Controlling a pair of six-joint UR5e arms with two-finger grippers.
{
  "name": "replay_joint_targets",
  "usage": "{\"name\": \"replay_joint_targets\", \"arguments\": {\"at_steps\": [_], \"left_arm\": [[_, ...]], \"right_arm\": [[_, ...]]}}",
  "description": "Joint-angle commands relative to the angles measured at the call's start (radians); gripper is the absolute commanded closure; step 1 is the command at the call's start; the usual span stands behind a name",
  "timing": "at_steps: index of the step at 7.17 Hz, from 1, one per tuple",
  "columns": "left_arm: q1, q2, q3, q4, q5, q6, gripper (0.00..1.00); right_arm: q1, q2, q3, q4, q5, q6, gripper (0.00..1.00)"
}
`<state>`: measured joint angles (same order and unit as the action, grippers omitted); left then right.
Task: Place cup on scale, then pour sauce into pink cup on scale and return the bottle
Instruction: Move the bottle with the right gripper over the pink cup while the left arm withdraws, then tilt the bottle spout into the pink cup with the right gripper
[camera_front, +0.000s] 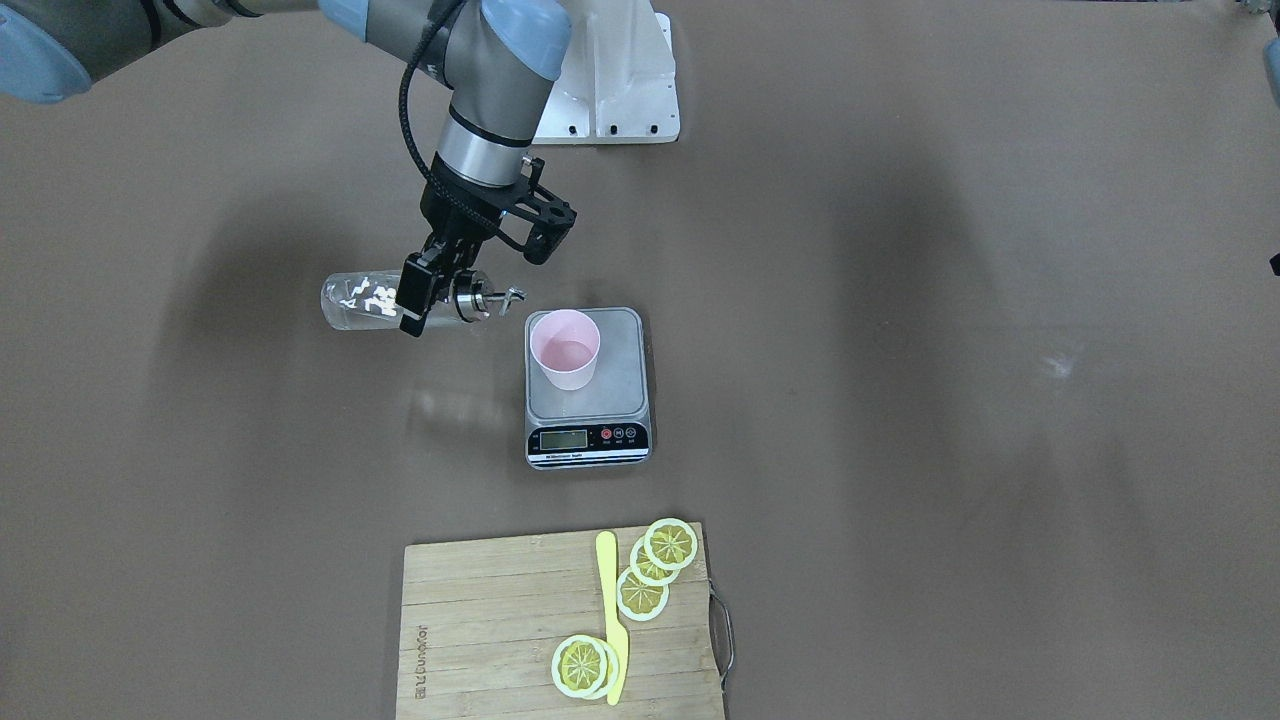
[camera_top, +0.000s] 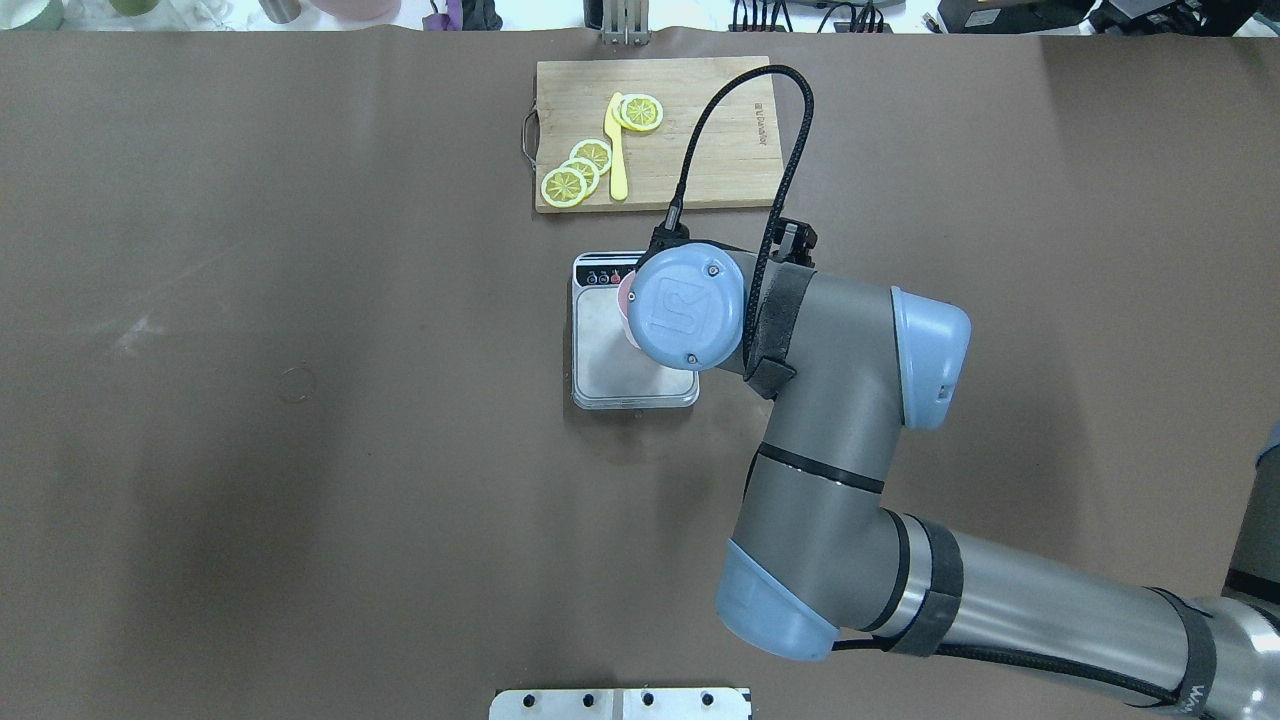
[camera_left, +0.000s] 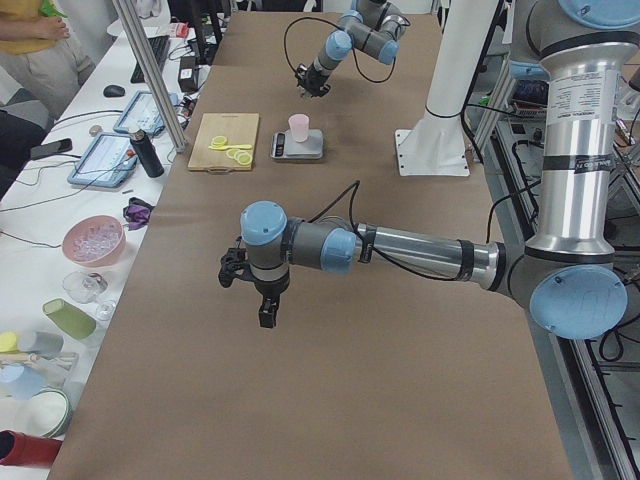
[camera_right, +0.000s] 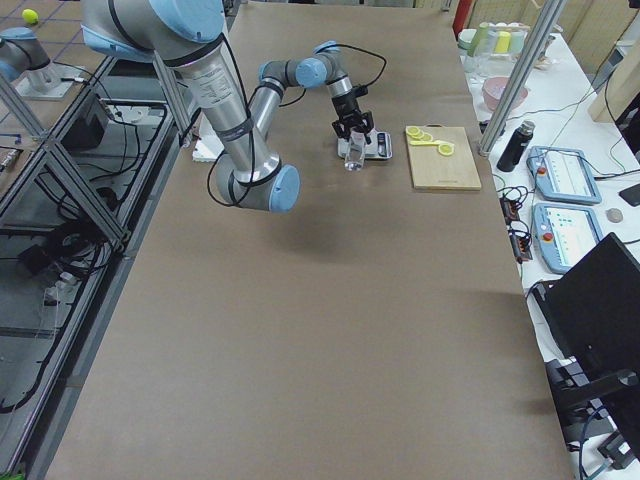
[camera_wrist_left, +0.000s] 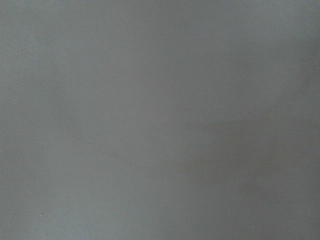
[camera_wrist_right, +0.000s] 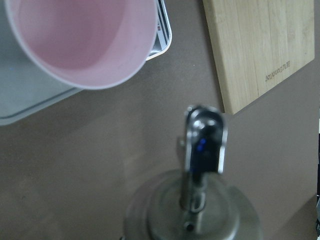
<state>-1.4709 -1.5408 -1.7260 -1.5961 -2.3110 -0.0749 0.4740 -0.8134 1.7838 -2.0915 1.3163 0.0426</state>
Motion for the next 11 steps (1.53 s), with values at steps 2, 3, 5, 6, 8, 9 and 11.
{"name": "replay_joint_targets", "arguments": {"at_steps": [2,3,5,6,8,9,11], "left_arm": [[-0.006,0.013,0.005,0.001,0.001,0.001,0.02],[-0.006,0.015,0.005,0.002,-0.001,0.0,0.02],[-0.006,0.015,0.005,0.007,-0.039,-0.008,0.02],[-0.006,0.015,0.008,0.011,-0.048,-0.009,0.02],[-0.006,0.013,0.008,0.012,-0.048,-0.01,0.02],[-0.006,0.013,0.008,0.012,-0.047,-0.008,0.02],[-0.009,0.013,0.002,0.012,-0.048,-0.009,0.02]], "right_arm": [[0.015,0.072,-0.118,0.002,0.0,0.008,0.55],[0.015,0.071,-0.121,-0.001,0.0,0.006,0.55],[0.012,0.073,-0.15,-0.007,0.0,0.01,0.55],[0.011,0.073,-0.158,-0.009,-0.002,0.01,0.55],[0.003,0.1,-0.167,-0.063,-0.002,0.011,0.55],[0.003,0.118,-0.168,-0.093,-0.002,0.013,0.55],[-0.008,0.119,-0.173,-0.123,-0.008,0.014,0.55]]}}
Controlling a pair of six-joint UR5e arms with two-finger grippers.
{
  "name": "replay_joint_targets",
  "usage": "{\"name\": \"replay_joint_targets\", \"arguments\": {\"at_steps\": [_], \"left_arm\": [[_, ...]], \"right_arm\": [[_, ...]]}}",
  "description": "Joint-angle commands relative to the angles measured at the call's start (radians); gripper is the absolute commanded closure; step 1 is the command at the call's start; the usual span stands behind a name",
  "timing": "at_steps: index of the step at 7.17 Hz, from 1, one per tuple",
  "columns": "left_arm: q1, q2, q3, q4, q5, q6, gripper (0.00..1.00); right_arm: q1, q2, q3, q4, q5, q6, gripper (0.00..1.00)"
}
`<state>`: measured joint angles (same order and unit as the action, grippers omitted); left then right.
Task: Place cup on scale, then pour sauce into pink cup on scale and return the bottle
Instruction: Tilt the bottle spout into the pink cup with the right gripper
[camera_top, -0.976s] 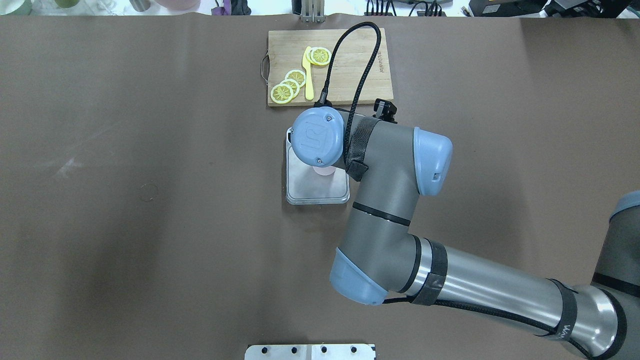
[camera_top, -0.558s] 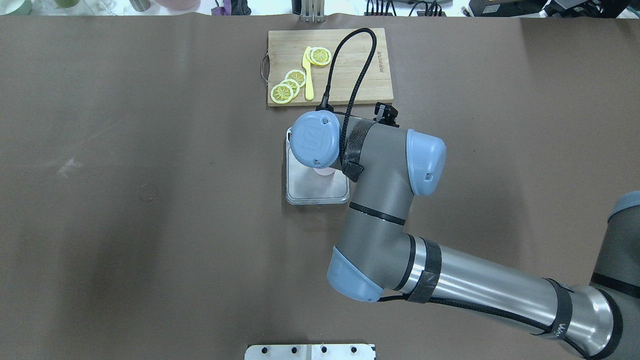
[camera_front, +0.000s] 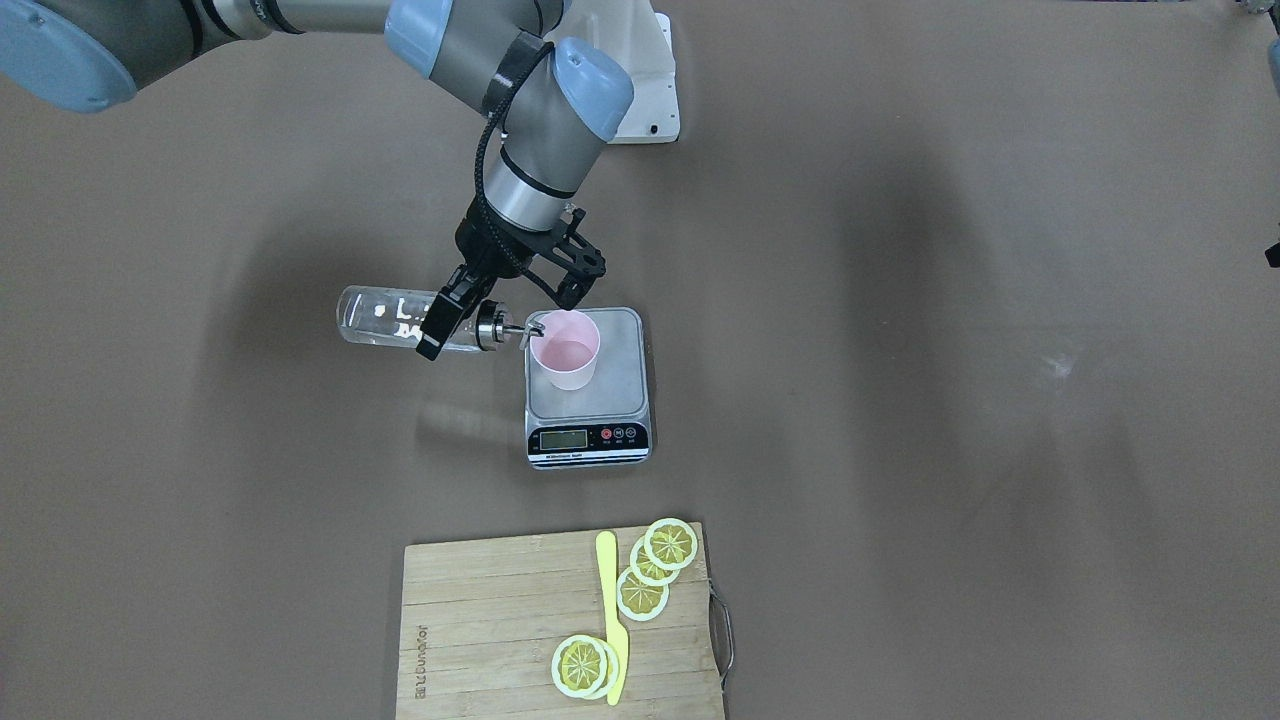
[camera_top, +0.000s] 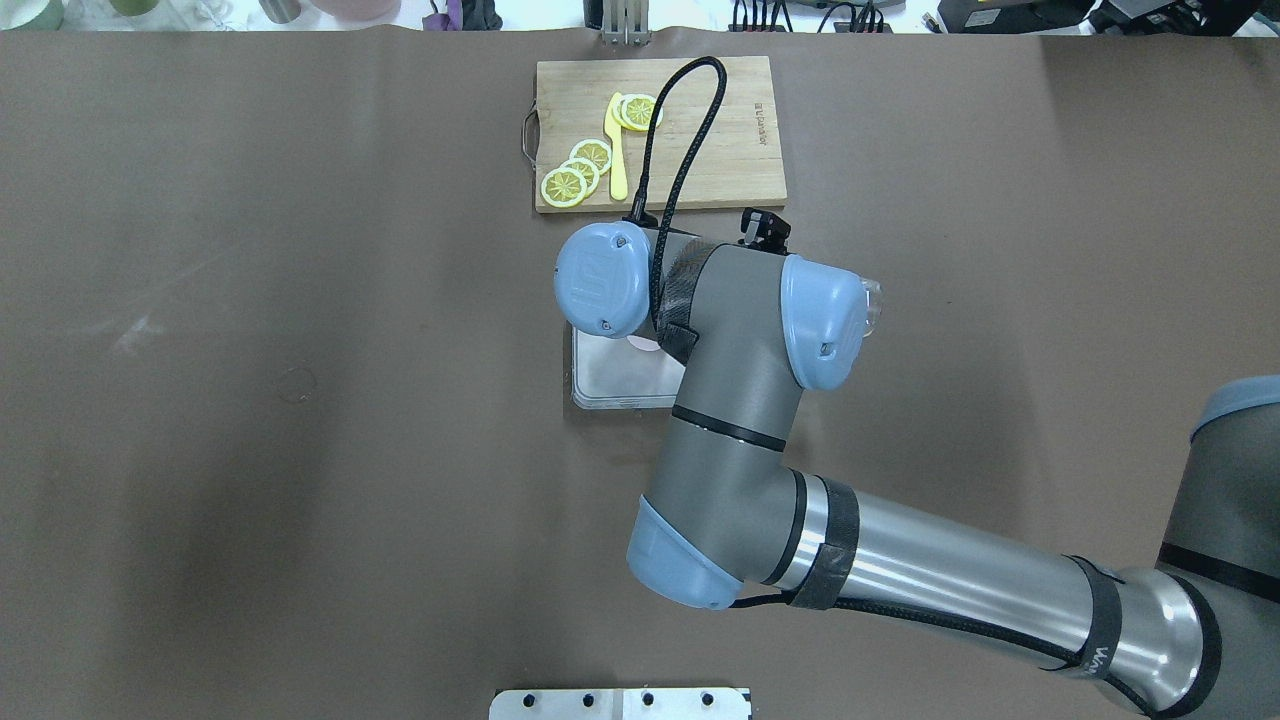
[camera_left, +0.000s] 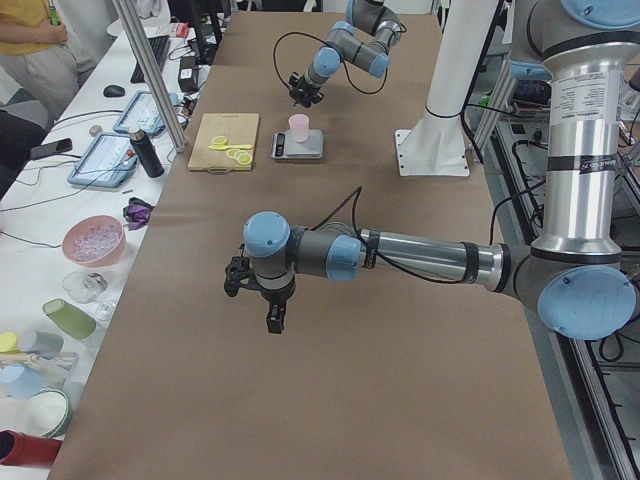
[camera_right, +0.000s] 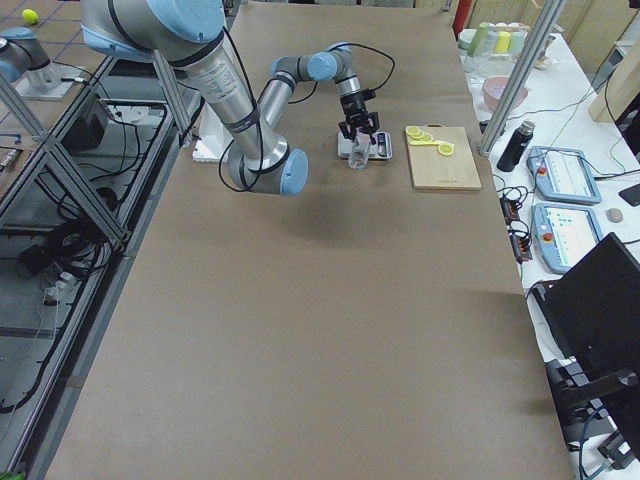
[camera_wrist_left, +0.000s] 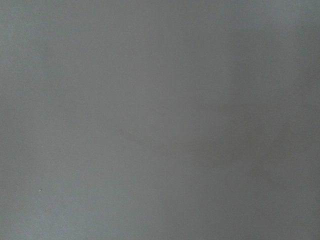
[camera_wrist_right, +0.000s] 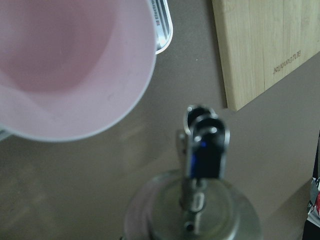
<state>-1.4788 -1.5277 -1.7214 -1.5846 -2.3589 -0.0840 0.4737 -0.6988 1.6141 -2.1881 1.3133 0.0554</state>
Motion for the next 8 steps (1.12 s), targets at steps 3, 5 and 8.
{"name": "replay_joint_targets", "arguments": {"at_steps": [3,5,8], "left_arm": [[-0.009,0.015,-0.01,-0.005,-0.002,0.0,0.02],[-0.021,0.015,-0.012,-0.006,0.0,0.001,0.02],[-0.028,0.023,-0.015,-0.005,-0.002,0.003,0.02]], "right_arm": [[-0.041,0.005,-0.011,-0.062,-0.037,0.008,0.55],[-0.052,0.042,-0.049,-0.087,-0.046,0.008,0.55],[-0.053,0.078,-0.091,-0.12,-0.062,0.008,0.55]]}}
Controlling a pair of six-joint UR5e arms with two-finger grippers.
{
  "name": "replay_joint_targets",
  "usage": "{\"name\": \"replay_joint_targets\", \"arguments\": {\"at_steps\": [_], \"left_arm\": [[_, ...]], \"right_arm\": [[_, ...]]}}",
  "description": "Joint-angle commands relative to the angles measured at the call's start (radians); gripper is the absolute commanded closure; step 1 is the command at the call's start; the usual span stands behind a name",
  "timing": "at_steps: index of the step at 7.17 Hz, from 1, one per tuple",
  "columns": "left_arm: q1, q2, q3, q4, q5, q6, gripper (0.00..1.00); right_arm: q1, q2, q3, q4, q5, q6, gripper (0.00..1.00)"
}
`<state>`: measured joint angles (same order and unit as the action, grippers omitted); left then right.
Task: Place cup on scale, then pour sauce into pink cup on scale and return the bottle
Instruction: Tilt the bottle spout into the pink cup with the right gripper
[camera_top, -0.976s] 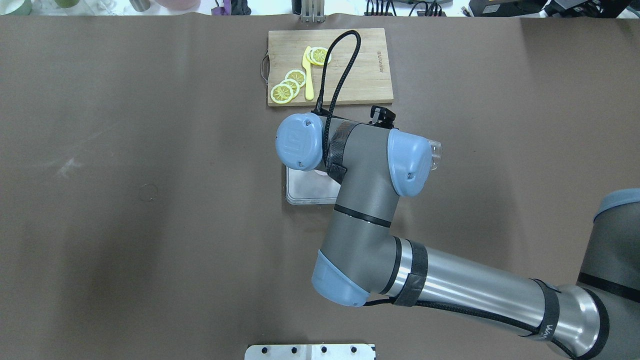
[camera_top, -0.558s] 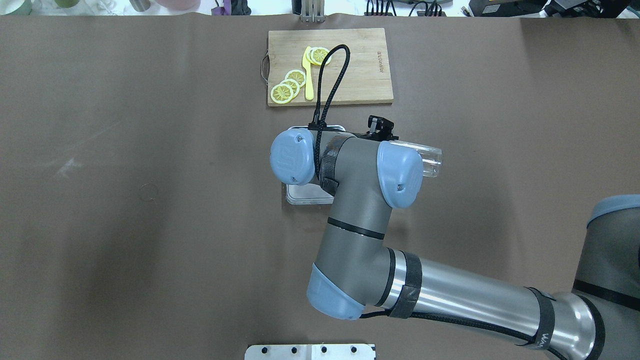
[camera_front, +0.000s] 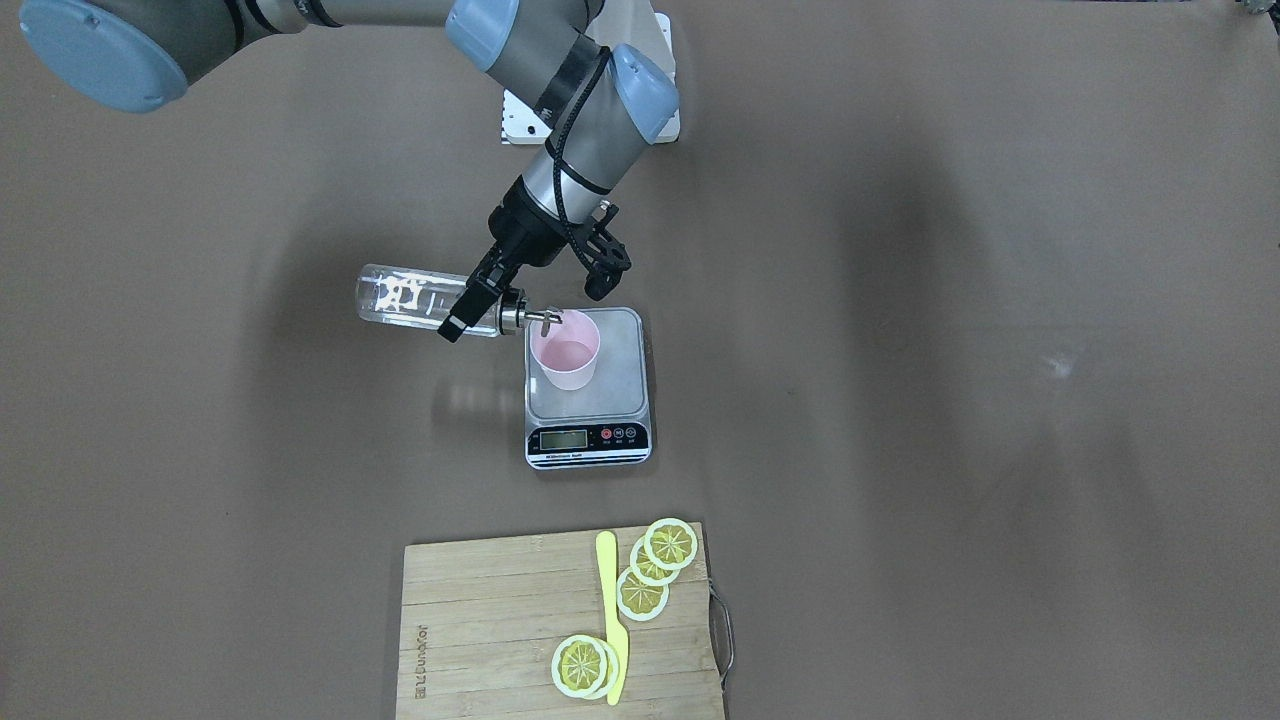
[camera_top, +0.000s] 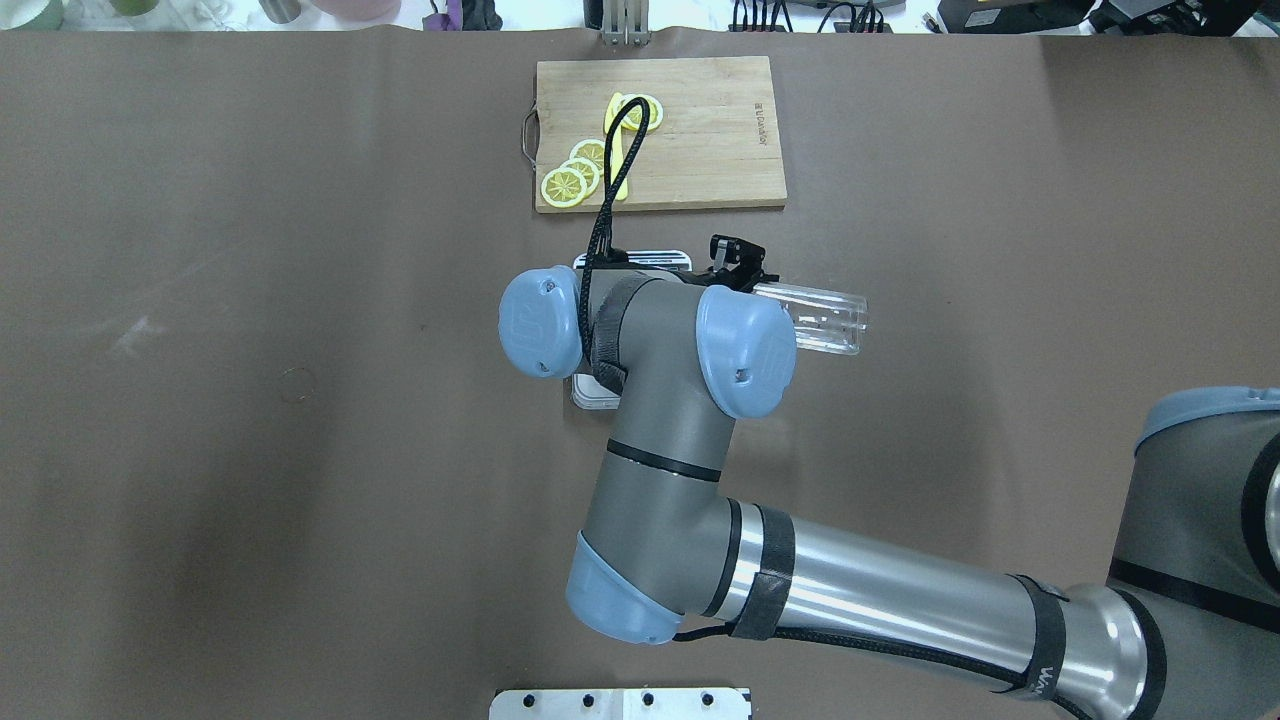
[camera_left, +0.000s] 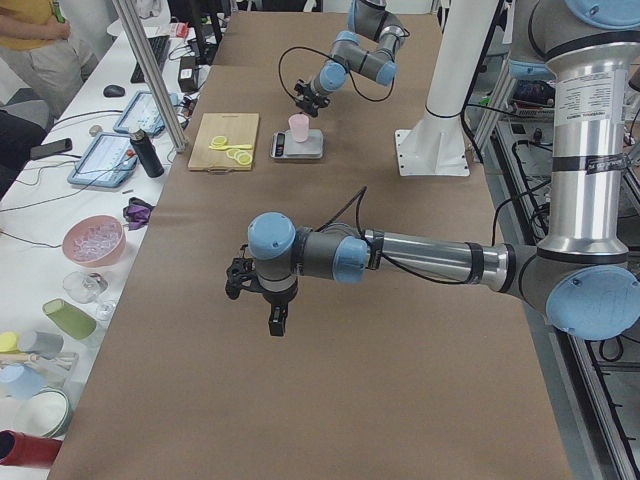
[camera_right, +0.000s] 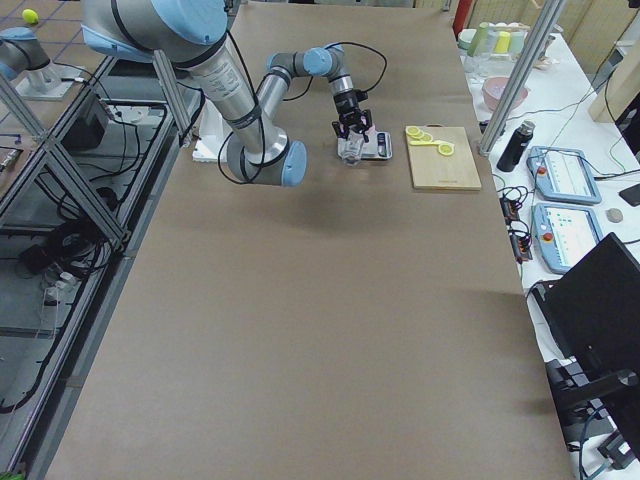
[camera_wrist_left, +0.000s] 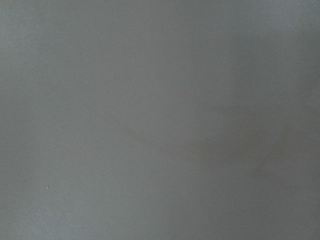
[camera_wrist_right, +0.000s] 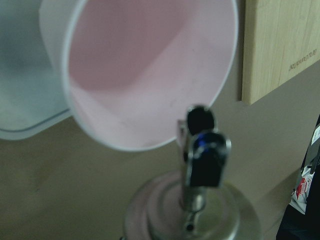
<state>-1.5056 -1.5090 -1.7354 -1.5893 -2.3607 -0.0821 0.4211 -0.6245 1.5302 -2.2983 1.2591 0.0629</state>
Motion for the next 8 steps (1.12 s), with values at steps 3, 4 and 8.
{"name": "replay_joint_targets", "arguments": {"at_steps": [3,4,8], "left_arm": [[-0.005,0.003,-0.001,0.002,0.001,0.001,0.02],[-0.016,0.003,-0.001,0.003,0.001,0.001,0.02],[-0.021,0.001,0.002,0.009,0.004,-0.002,0.02]], "right_arm": [[-0.001,0.009,-0.005,-0.049,-0.01,0.0,0.55],[-0.001,0.008,-0.005,-0.05,-0.01,0.0,0.55],[-0.001,0.008,-0.005,-0.082,-0.01,0.0,0.55]]}}
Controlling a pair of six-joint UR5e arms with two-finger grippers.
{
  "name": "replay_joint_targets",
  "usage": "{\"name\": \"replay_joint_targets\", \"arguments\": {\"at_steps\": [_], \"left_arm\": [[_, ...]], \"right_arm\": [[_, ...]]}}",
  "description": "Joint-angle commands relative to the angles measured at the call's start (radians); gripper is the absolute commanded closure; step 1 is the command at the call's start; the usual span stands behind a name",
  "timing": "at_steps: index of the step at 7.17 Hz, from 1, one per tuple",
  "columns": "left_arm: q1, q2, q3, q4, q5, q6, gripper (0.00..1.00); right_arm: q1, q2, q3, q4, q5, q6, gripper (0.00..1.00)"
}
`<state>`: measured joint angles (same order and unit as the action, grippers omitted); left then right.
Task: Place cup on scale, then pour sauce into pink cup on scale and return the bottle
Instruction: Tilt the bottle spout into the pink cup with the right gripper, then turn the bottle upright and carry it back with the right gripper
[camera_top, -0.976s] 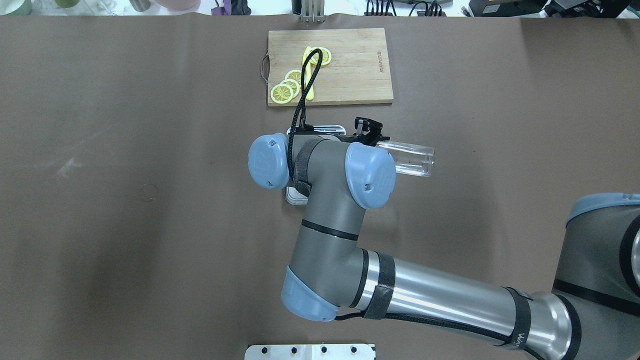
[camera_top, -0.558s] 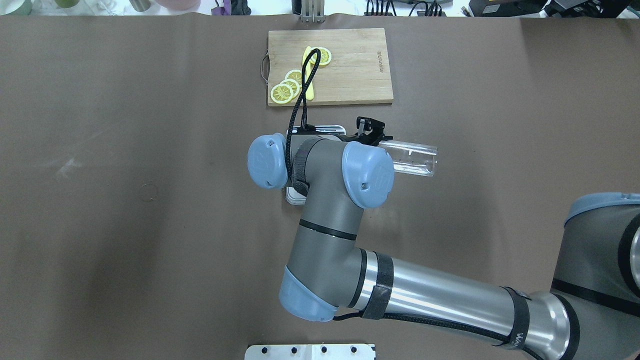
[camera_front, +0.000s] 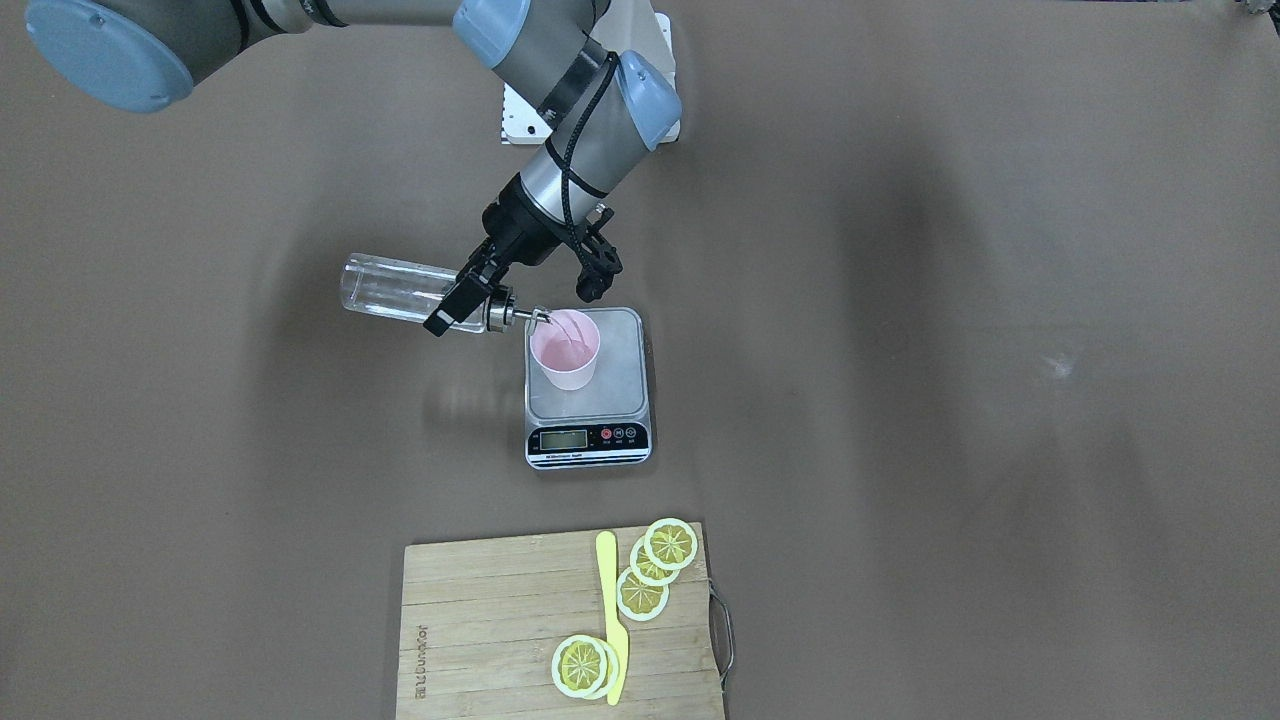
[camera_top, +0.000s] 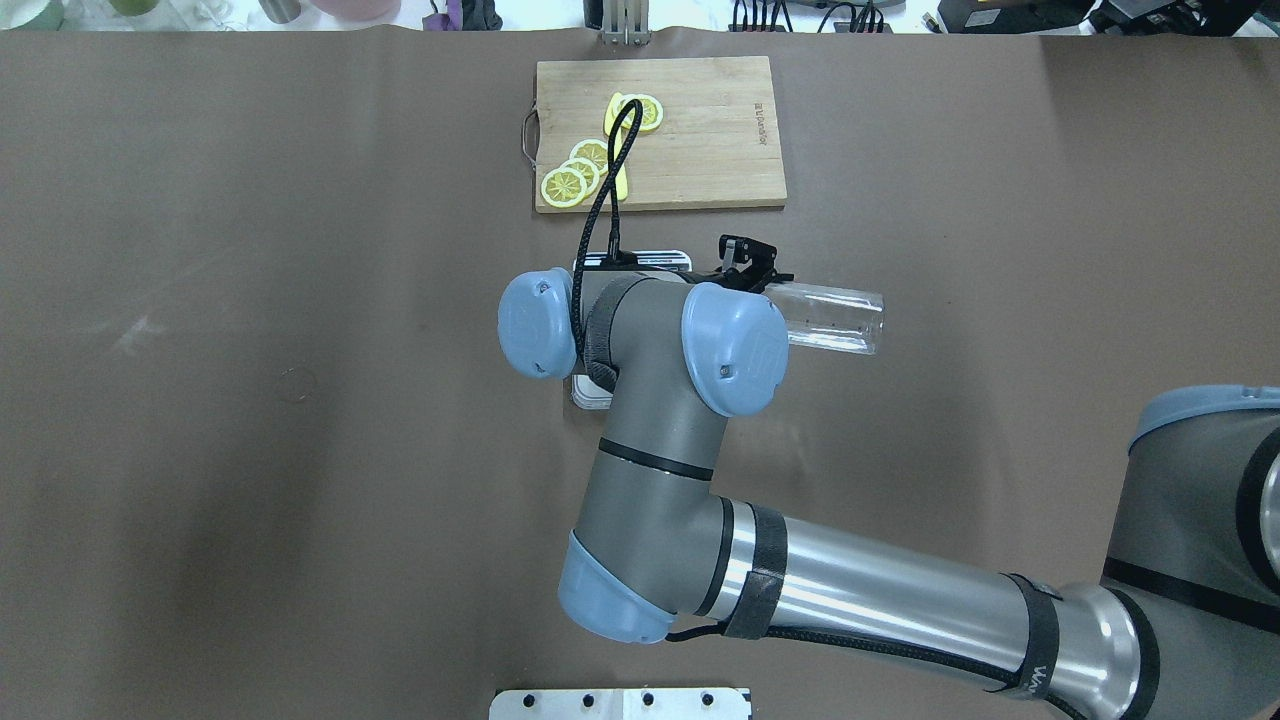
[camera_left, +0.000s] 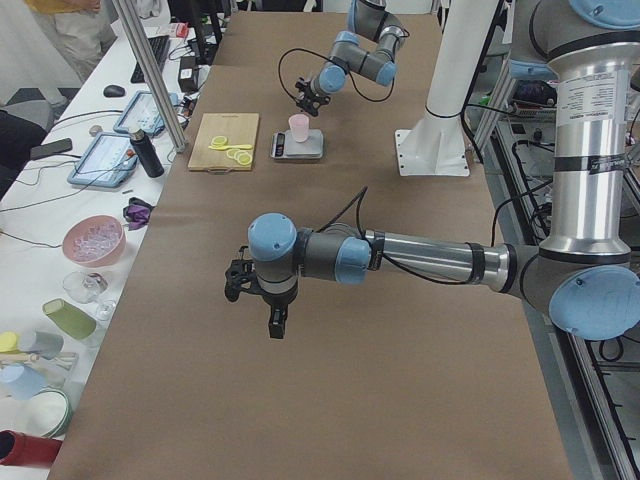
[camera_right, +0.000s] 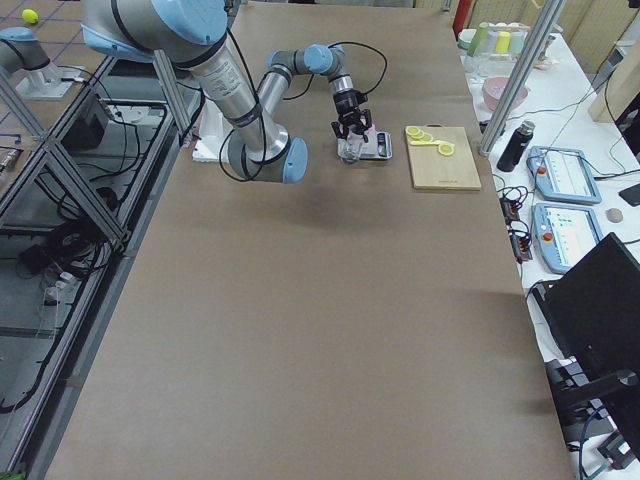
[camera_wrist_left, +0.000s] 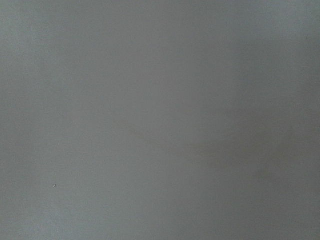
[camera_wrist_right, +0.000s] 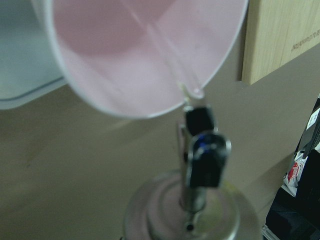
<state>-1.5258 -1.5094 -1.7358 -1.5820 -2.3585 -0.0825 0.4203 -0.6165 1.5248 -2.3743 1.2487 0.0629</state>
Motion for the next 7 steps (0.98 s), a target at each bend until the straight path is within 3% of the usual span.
{"name": "replay_joint_targets", "arguments": {"at_steps": [1,5,7], "left_arm": [[0.0,0.002,-0.001,0.002,0.002,-0.002,0.02],[-0.004,0.0,-0.001,-0.003,0.015,0.009,0.02],[-0.004,0.002,-0.007,-0.006,0.013,0.009,0.02]], "right_arm": [[0.0,-0.002,0.002,-0.006,-0.006,0.0,0.55],[0.009,-0.126,0.22,0.13,0.0,0.011,0.55],[0.049,-0.234,0.328,0.29,0.04,0.002,0.55]]}}
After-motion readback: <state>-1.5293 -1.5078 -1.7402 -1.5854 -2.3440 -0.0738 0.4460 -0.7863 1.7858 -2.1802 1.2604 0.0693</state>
